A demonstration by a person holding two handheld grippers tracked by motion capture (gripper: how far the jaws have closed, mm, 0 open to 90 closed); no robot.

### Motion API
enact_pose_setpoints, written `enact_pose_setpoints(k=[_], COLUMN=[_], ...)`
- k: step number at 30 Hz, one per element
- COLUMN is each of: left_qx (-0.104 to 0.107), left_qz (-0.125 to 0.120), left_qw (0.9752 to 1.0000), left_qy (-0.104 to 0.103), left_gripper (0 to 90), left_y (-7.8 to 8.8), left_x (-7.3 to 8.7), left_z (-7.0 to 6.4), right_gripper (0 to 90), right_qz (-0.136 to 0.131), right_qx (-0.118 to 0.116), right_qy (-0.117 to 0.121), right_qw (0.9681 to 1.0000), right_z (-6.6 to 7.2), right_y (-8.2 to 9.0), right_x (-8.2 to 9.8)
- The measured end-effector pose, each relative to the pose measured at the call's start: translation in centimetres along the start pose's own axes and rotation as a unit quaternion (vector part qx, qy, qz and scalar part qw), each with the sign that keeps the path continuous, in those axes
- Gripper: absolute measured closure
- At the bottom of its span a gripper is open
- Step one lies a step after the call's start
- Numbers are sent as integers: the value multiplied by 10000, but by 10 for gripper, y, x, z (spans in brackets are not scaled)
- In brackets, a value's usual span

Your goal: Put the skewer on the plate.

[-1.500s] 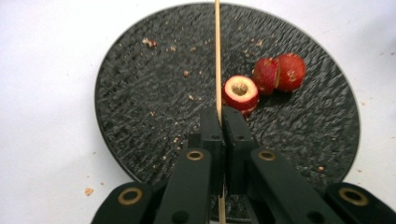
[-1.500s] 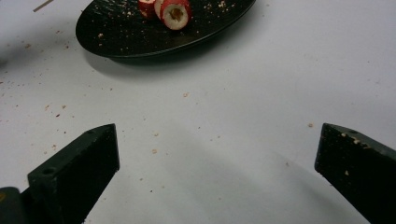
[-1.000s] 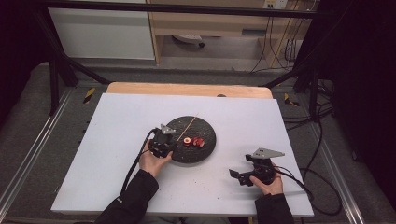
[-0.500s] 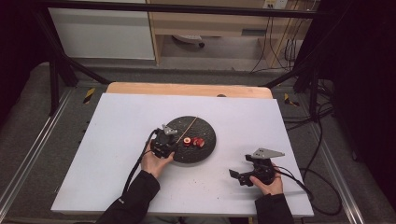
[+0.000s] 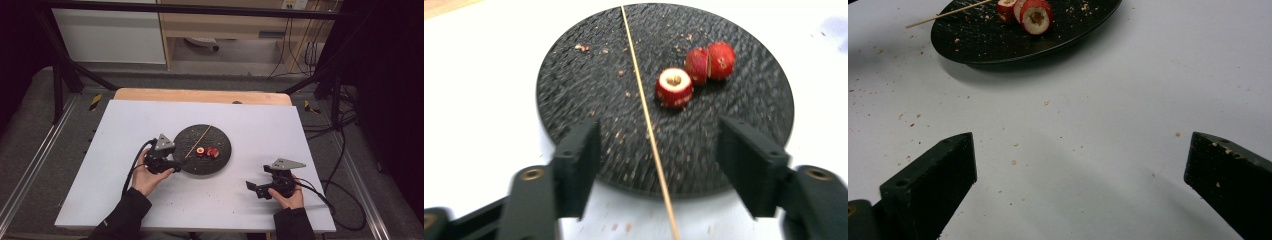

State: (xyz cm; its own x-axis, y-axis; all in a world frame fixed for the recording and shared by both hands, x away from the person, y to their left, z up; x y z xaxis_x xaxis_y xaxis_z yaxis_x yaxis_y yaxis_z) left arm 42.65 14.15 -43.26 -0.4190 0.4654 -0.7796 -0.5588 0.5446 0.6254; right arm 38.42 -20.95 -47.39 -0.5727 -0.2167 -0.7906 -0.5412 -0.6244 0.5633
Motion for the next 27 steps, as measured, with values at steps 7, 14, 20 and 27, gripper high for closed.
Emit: enact_pose_setpoints(k=[7,14,20,27], left_qx=[3,-129,-178,-233], left_qz=[-62,-21,-185,-191], left_qw=[9999,9999,9996,9993], left_qy=[-87,-22,128,240], left_gripper=[129,65,63,62], left_y=[25,47,59,64], left_x=[27,57,85,101], left_z=[9,22,32,39], right_gripper=[12,7,7,8], right_qz=[-33,31,78,144], right_qx=[24,46,93,82], right_qy=[-8,-9,27,36], right_qw=[10000,10000,9999,9999], right_z=[-1,-1,-2,0], right_y=[1,1,0,1], right_x=[0,1,2,4])
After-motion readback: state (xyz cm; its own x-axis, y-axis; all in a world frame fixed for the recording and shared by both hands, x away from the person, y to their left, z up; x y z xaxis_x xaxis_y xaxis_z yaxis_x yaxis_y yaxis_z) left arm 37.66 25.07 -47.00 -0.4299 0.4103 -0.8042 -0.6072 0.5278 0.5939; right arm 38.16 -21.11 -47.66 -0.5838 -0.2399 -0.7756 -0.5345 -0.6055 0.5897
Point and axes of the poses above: each handheld gripper's, and its own axes: y roughly backward along the jaws, x roughly out of its underside, z roughly to its left, the point moved 4 cm from there along -y, roughly forward along the jaws, and after that the axes turned 4 degrees about -y, right-handed, at the moved point
